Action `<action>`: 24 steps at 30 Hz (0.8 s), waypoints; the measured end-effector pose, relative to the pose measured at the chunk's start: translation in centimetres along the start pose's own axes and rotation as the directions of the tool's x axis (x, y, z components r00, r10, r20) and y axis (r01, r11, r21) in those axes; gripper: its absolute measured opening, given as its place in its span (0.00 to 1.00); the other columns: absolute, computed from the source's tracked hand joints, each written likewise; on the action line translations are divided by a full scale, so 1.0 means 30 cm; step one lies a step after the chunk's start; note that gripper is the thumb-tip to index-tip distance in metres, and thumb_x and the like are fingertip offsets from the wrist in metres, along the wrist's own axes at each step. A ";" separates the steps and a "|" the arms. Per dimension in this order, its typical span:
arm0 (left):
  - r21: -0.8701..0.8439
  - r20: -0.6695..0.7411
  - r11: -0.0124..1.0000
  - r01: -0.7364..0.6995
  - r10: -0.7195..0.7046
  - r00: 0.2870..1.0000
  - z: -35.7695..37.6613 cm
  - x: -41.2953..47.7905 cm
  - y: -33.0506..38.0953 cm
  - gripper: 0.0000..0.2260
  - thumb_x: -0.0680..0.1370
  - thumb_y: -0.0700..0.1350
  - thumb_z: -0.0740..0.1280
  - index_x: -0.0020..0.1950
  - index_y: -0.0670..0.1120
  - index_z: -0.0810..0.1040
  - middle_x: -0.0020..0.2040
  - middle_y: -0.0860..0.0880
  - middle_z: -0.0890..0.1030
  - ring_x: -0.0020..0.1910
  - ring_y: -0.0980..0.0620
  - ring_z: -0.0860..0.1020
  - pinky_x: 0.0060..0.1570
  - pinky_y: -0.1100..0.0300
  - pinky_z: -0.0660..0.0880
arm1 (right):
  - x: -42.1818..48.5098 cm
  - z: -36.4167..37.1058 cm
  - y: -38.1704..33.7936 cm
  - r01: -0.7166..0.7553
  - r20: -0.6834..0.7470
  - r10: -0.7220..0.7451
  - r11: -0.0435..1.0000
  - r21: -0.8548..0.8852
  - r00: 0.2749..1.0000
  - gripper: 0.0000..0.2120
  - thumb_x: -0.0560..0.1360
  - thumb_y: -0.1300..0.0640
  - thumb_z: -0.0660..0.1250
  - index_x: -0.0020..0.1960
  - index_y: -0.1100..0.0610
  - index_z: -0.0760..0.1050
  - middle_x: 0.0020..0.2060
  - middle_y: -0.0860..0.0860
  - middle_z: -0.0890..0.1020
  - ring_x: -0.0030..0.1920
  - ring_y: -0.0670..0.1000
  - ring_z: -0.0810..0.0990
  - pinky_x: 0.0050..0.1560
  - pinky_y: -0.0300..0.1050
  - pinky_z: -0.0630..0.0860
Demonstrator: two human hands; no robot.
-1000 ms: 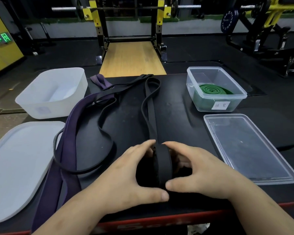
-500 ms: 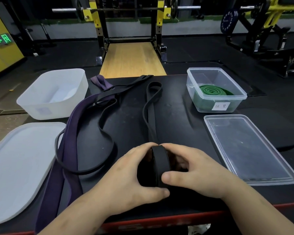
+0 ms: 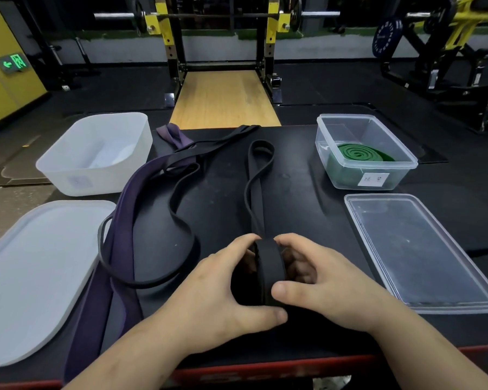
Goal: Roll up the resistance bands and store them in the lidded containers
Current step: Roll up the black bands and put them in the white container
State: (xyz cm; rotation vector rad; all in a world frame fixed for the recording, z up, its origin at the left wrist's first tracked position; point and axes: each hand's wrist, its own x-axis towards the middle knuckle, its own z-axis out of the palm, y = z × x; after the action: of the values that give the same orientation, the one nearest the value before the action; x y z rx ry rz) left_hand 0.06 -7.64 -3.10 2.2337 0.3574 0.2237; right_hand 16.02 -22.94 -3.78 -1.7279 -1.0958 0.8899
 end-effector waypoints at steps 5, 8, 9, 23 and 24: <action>0.021 0.014 0.998 0.055 -0.055 0.998 0.004 -0.003 -0.028 0.44 0.60 0.67 0.78 0.72 0.70 0.63 0.61 0.70 0.77 0.64 0.67 0.73 0.65 0.63 0.71 | 0.060 -0.045 0.002 -0.142 -0.249 0.105 0.981 -0.133 0.963 0.12 0.78 0.36 0.65 0.53 0.41 0.81 0.41 0.50 0.87 0.31 0.52 0.84 0.46 0.49 0.82; 0.078 0.047 0.996 0.047 -0.051 0.998 0.001 -0.011 -0.018 0.42 0.60 0.67 0.78 0.68 0.78 0.61 0.59 0.75 0.72 0.64 0.71 0.68 0.61 0.73 0.67 | 0.107 -0.019 0.008 -0.187 -0.312 0.125 0.966 -0.176 0.942 0.05 0.79 0.44 0.70 0.51 0.44 0.82 0.36 0.48 0.85 0.25 0.47 0.79 0.30 0.41 0.75; 0.088 0.063 0.995 0.041 -0.046 0.997 -0.001 -0.014 -0.008 0.40 0.61 0.65 0.79 0.64 0.82 0.60 0.59 0.77 0.71 0.63 0.71 0.67 0.59 0.75 0.66 | 0.118 -0.008 0.012 -0.197 -0.303 0.138 0.965 -0.175 0.943 0.06 0.77 0.44 0.72 0.52 0.44 0.82 0.37 0.47 0.85 0.27 0.45 0.80 0.30 0.39 0.75; 0.022 0.072 0.998 0.064 -0.066 0.995 0.001 -0.011 -0.034 0.42 0.59 0.68 0.79 0.69 0.73 0.64 0.61 0.61 0.79 0.65 0.59 0.75 0.64 0.56 0.74 | 0.180 0.031 0.012 -0.144 -0.330 0.099 0.983 -0.112 0.939 0.23 0.71 0.57 0.75 0.62 0.40 0.75 0.44 0.46 0.80 0.36 0.47 0.76 0.38 0.38 0.73; 0.022 0.067 0.998 0.065 -0.067 0.996 0.001 -0.011 -0.034 0.42 0.59 0.68 0.79 0.68 0.74 0.63 0.61 0.62 0.79 0.65 0.60 0.74 0.64 0.56 0.74 | 0.178 0.029 0.014 -0.118 -0.319 0.072 0.985 -0.127 0.945 0.25 0.72 0.59 0.74 0.64 0.39 0.74 0.44 0.46 0.79 0.35 0.46 0.74 0.38 0.38 0.73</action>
State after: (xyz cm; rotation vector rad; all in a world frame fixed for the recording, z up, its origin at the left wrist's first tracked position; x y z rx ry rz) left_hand -0.41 -7.16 -3.92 2.2387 0.3972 0.1091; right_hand 17.27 -17.82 -5.08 -1.9775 -0.8876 0.5763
